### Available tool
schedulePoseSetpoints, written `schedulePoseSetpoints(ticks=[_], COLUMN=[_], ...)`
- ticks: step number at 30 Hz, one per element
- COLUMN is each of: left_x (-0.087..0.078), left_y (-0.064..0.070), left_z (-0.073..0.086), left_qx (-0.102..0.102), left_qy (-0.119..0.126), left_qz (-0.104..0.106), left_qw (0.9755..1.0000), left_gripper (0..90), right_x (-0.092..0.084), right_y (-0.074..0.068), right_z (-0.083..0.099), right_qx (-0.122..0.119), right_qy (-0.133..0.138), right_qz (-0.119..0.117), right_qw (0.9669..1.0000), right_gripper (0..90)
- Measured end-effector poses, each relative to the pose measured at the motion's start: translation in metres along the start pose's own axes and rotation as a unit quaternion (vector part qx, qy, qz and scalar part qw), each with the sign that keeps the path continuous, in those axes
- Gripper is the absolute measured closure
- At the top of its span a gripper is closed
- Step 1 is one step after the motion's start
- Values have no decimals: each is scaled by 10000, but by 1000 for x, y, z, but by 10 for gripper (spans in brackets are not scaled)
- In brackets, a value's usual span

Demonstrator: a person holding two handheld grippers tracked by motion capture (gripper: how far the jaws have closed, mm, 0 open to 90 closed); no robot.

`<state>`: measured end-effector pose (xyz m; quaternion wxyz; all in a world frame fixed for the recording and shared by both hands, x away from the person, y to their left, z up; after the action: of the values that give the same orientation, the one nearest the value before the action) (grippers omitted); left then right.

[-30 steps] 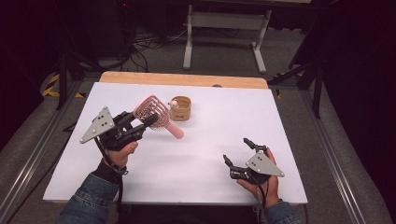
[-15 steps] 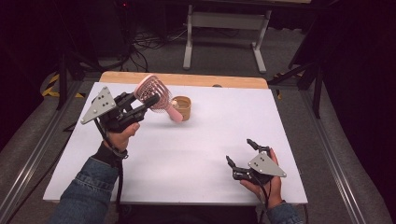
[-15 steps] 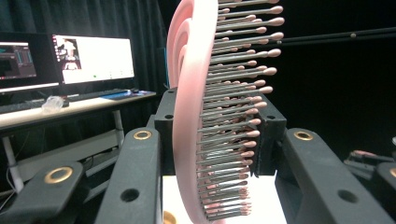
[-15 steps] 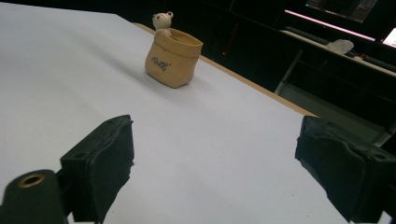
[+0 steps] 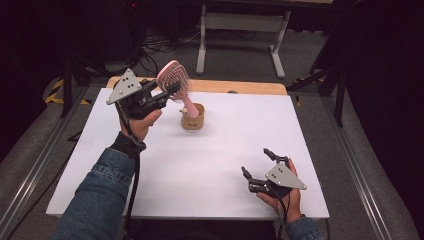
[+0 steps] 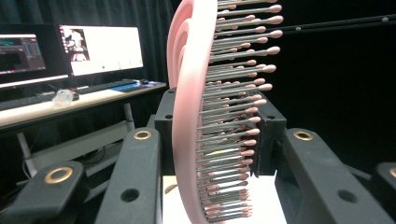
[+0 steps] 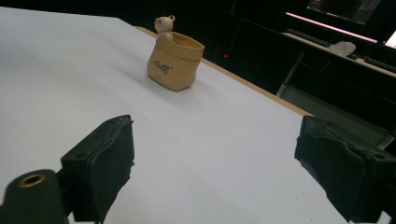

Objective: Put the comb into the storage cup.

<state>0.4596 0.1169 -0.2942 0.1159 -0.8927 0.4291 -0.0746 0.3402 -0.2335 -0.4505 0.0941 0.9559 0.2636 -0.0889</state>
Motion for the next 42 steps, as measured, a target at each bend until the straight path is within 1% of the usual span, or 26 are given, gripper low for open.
schedulePoseSetpoints(ticks=[8,9,10,11,12,14,15,17,20,21,22,23,24,26,27,30,31,32,34,35,36,37,39,40,41,42], left_x=[23,26,33,33,37,45,47,52,55,57,60,60,64,65,68,68,69,69,67,67,66,66,66,66,66,67], left_y=[-6,-6,-8,-8,-8,-8,-8,-8,-10,-10,-11,-11,-11,-11,-11,-12,-13,-13,-17,-17,-21,-21,-23,-25,-26,-26], left_z=[11,12,16,16,18,23,25,29,33,36,40,40,46,48,54,59,63,63,66,66,70,70,75,79,81,84], left_qx=[-22,-34,-67,-67,-124,-92,-96,-138,-179,-194,-199,-199,-276,-279,-375,-437,-511,-511,-660,-660,-761,-761,-838,-903,-921,-964], left_qy=[-277,-339,-411,-411,-418,-545,-583,-651,-661,-665,-741,-741,-782,-775,-805,-861,-813,-813,-747,-747,-685,-685,-801,-809,-820,-866], left_qz=[-103,-101,-191,-191,-164,-210,-181,-236,-265,-310,-369,-369,-382,-396,-370,-375,-414,-414,-462,-462,-517,-517,-634,-663,-653,-658], left_qw=[9996,9994,9990,9990,9989,9982,9981,9975,9973,9971,9964,9964,9958,9958,9954,9946,9945,9945,9939,9939,9934,9934,9912,9904,9902,9894], left_gripper=[641,640,640,640,640,640,640,640,640,641,640,640,640,640,640,640,640,640,639,640,639,640,639,639,639,638], right_x=[1,1,1,1,1,1,1,2,2,2,1,1,1,1,2,3,3,3,4,4,4,4,4,5,5,5], right_y=[1,1,0,0,0,-1,-1,-1,-1,-1,-1,-2,-2,-2,-2,-3,-3,-3,-4,-4,-5,-5,-5,-6,-6,-6], right_z=[1,0,1,1,1,0,1,1,1,1,1,1,0,0,1,2,2,2,2,2,2,2,2,3,3,3], right_qx=[12,17,23,23,19,-14,-4,-6,-1,-2,11,25,10,-14,9,2,-5,-3,-11,-9,-6,-15,-20,-33,-36,-28], right_qy=[-3,-1,-13,-13,-14,-19,-18,-34,-32,-22,0,10,14,4,-18,-40,-43,-43,-51,-54,-68,-73,-76,-80,-80,-79], right_qz=[-25,-27,-40,-40,-50,-60,-72,-78,-101,-88,-89,-96,-100,-110,-120,-130,-134,-138,-151,-159,-163,-167,-170,-173,-177,-183], right_qw=[10000,10000,10000,10000,10000,10000,10000,10000,9999,10000,10000,10000,9999,9999,9999,9999,9999,9999,9999,9999,9998,9998,9998,9998,9998,9998], right_gripper=[119,119,119,119,119,119,119,119,120,122,123,123,123,123,123,123,123,123,123,123,123,123,123,123,123,123])
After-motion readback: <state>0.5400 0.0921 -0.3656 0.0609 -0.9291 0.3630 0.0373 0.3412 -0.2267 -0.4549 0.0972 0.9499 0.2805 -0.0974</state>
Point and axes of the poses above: each handheld gripper's, and its own axes: x roughly forward along the jaws, z roughly out of its underside, y roughly to its right, the point moved 3 cm from there along x, roughly forward along the jaws, and after that the axes turned 11 degrees about x, right-handed, at the moved point
